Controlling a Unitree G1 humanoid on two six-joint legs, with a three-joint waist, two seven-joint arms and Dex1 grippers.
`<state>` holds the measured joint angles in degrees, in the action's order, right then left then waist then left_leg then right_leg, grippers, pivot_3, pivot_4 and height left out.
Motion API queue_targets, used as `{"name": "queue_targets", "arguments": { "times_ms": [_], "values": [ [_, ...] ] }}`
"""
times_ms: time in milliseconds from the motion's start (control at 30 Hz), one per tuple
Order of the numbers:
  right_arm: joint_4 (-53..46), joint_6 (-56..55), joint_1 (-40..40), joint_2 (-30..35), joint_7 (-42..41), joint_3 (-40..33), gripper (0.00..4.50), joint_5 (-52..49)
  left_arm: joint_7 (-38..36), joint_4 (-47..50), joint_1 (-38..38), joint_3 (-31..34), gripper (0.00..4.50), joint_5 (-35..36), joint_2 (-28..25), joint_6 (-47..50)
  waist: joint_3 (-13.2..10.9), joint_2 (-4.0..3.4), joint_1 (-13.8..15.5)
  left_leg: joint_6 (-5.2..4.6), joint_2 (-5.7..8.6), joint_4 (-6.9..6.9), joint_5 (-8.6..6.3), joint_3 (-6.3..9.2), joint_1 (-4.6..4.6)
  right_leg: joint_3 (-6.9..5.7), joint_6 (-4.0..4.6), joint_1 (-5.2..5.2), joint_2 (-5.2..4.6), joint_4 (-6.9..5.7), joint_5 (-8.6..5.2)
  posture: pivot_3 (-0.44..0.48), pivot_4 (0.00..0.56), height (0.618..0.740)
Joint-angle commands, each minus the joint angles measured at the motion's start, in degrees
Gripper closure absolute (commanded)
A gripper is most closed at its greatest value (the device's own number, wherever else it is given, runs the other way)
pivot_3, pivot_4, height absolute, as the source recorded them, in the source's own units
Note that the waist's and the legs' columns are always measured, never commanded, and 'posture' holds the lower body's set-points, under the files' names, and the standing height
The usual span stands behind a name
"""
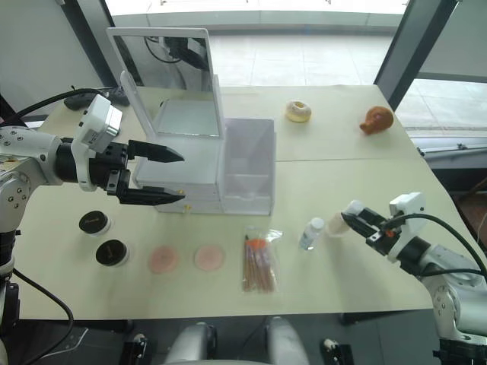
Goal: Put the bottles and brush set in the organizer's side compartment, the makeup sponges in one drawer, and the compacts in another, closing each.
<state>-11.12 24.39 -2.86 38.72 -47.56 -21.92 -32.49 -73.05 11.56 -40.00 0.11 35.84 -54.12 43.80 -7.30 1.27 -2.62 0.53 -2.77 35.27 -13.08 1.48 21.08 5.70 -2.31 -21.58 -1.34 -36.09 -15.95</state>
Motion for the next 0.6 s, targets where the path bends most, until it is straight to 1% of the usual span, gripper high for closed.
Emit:
{"name": "queue_targets", "arguments": {
  "times_ms": [33, 100, 167, 233, 300, 400, 467, 500, 600],
  "values": [
    [-8.55, 3.55, 5.37, 2.37, -0.45, -3.25, 3.51, -8.63, -2.91, -1.33, 1.31, 3.68, 0.00, 1.77, -2.50, -0.61, -0.09, -0.11, -0.39, 0.00, 0.00, 0.00, 0.00, 0.00, 0.00, 0.01, 0.00, 0.00, 0.00, -0.01, 0.00, 0.000, 0.150, 0.740],
    [-11.71, 7.90, 10.22, 3.44, 0.92, -3.04, 3.51, -14.31, -5.44, -2.94, 3.28, 4.94, 0.00, 1.19, -4.99, -1.94, -0.22, -0.33, -1.06, 0.00, 0.00, -0.02, 0.00, -0.06, 0.05, 0.11, 0.00, 0.00, 0.01, -0.11, 0.00, 0.000, 0.150, 0.740],
    [-12.61, 11.09, 14.82, 4.78, 1.89, -1.82, 3.51, -16.99, -6.14, -3.68, 4.73, 5.87, 0.00, 1.01, -6.24, -2.67, -0.24, -0.35, -1.21, 0.00, -0.02, -0.11, 0.00, -0.01, 0.04, 0.11, 0.00, -0.01, 0.07, -0.14, 0.00, 0.000, 0.150, 0.740],
    [-12.77, 13.47, 21.29, 6.59, 2.13, 1.84, 3.51, -17.14, -5.50, -3.97, 6.35, 7.14, 0.00, 0.66, -6.72, -3.47, -0.25, -0.30, -1.07, 0.00, -0.08, -0.12, 0.00, 0.10, -0.08, -0.04, 0.04, 0.01, 0.09, -0.11, -0.03, 0.000, 0.150, 0.740],
    [-11.55, 13.82, 27.85, 7.56, 0.83, 7.12, 3.51, -14.59, -4.26, -3.41, 7.68, 8.17, 0.00, 0.56, -6.41, -3.83, -0.25, -0.23, -0.83, 0.00, -0.07, -0.05, 0.00, 0.09, -0.05, -0.06, 0.05, -0.06, 0.07, -0.10, -0.02, 0.000, 0.150, 0.740],
    [-7.24, 14.02, 36.42, 7.52, -4.00, 13.85, 3.51, -12.54, -4.23, -1.90, 9.72, 9.70, 0.00, 2.69, -6.08, -2.57, -0.26, -0.18, -0.52, 0.00, -0.07, -0.03, 0.00, 0.08, 0.03, -0.05, 0.05, -0.17, 0.05, -0.10, -0.02, 0.000, 0.150, 0.740],
    [-2.05, 13.17, 41.62, 6.73, -7.84, 17.39, 3.51, -10.90, -5.78, -1.98, 11.73, 10.53, 0.00, 2.92, -7.34, -2.75, -0.25, -0.14, -0.14, 0.00, -0.07, -0.02, 0.00, 0.05, 0.12, -0.04, 0.12, -0.29, 0.04, -0.10, 0.03, 0.000, 0.150, 0.740],
    [0.63, 11.97, 43.79, 6.56, -10.30, 19.55, 3.51, -9.16, -6.32, -2.22, 12.55, 10.86, 0.00, 2.68, -7.91, -3.32, -0.25, -0.14, -0.07, 0.00, -0.07, -0.01, 0.00, 0.02, 0.15, -0.03, 0.30, -0.35, 0.02, -0.11, 0.13, 0.000, 0.150, 0.740],
    [8.69, 7.85, 49.53, 3.90, -15.55, 24.50, 3.51, -4.41, -5.92, -1.89, 13.82, 12.67, 0.00, 4.14, -8.24, -2.61, -0.25, -0.09, -0.01, 0.00, -0.07, -0.01, 0.00, -0.02, 0.17, -0.01, 0.48, -0.45, 0.03, -0.13, 0.24, 0.000, 0.150, 0.740]
  ]
}}
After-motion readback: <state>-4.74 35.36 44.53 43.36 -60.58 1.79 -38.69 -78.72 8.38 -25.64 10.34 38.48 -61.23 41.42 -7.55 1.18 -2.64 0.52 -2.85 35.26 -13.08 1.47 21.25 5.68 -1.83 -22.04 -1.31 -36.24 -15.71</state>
